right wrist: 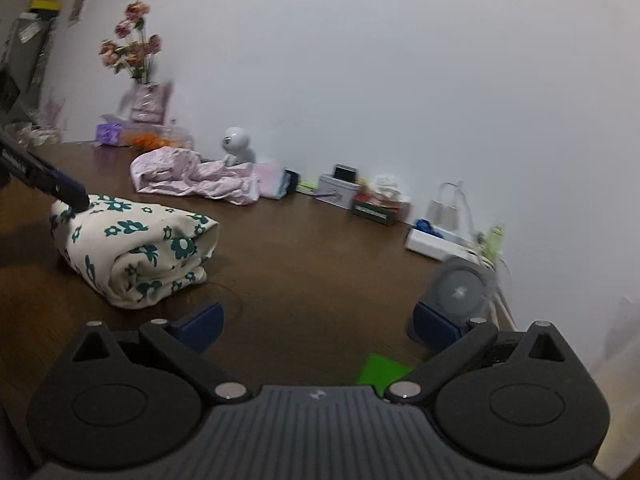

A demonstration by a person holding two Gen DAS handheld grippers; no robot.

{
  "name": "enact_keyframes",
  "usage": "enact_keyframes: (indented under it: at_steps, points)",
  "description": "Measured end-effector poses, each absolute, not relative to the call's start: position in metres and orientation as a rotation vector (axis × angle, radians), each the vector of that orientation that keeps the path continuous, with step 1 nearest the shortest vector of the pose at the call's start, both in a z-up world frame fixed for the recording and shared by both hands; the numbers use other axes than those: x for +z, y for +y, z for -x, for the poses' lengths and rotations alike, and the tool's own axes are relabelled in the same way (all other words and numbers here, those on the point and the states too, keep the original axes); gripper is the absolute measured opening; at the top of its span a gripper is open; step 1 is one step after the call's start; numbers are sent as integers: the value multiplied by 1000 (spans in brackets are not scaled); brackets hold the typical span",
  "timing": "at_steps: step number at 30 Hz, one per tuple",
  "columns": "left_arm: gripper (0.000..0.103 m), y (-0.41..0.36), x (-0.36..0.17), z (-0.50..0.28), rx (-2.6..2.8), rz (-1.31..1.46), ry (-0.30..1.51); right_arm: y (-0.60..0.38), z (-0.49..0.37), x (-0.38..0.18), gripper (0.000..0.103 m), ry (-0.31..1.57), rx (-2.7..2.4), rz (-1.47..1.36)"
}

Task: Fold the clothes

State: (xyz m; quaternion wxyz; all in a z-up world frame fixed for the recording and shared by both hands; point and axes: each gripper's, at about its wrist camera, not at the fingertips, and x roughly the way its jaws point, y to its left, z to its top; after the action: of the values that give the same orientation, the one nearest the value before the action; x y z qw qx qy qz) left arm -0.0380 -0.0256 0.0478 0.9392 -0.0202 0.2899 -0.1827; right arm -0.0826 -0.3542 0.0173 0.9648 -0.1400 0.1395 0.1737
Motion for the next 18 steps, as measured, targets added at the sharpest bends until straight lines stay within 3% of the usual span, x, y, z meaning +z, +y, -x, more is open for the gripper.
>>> enact_keyframes:
  at_steps: [6, 11, 18]
  points:
    - [81, -9, 54, 41, -350, 41, 597, -306, 101, 48, 103, 148, 373, 331]
    - [81, -4, 51, 45, -383, 16, 623, -263, 131, 35, 103, 172, 485, 407]
    - [82, -7, 39, 46, -461, 25, 659, -243, 103, 34, 103, 260, 461, 224]
